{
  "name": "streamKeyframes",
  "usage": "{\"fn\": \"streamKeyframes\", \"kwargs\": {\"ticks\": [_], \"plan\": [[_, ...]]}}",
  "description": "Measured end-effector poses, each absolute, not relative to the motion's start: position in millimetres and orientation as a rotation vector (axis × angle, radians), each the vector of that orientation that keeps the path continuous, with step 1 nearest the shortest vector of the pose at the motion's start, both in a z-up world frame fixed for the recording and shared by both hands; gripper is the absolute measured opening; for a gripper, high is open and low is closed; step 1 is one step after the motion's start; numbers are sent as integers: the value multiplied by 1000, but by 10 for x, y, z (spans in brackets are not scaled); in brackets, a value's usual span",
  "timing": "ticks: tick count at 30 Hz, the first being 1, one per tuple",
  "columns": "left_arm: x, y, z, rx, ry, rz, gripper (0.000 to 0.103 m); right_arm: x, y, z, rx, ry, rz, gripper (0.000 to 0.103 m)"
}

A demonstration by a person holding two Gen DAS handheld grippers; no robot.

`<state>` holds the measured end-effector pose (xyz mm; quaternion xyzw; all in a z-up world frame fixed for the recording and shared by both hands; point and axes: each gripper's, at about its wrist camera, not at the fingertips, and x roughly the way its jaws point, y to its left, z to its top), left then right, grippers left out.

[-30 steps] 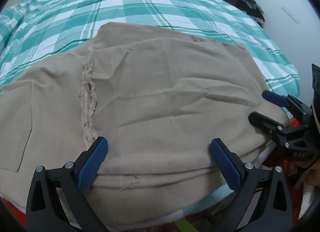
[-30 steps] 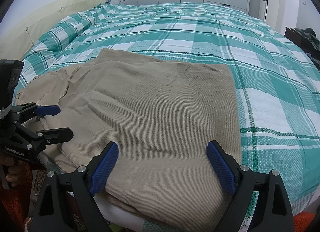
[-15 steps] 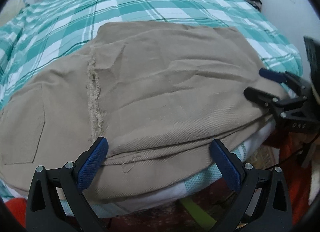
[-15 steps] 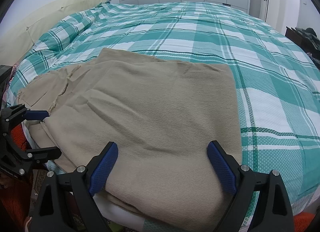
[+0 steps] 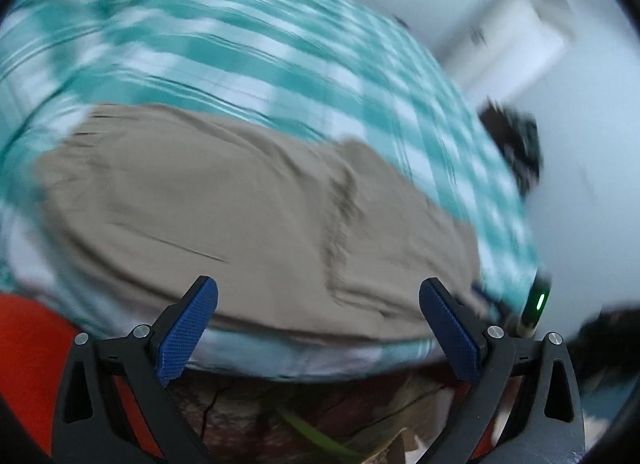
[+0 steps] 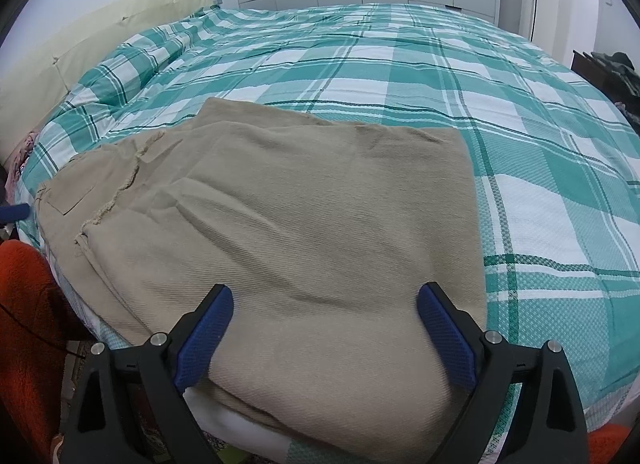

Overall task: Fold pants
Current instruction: 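Grasp the trouser waistband with the left gripper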

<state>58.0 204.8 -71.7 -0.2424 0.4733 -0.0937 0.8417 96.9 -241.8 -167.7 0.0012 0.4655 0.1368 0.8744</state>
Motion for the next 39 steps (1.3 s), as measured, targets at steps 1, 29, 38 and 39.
{"fn": "streamKeyframes", "kwargs": {"ticks": [1,29,38,39], "plan": [[552,2343,-680,-597,968,-162,101,975,-2417,-1677,2,974,287,95],[661,3400,-1541,-1094,914,5,3,994,-2391,-1697,-6,976,288,100],[498,3418,-1655,-998,1021,99,5,996,-2389,-1698,-5,978,287,102],[507,3381,-1585,-962,1009,90,6,1001,-2385,-1699,-6,980,287,103]]}}
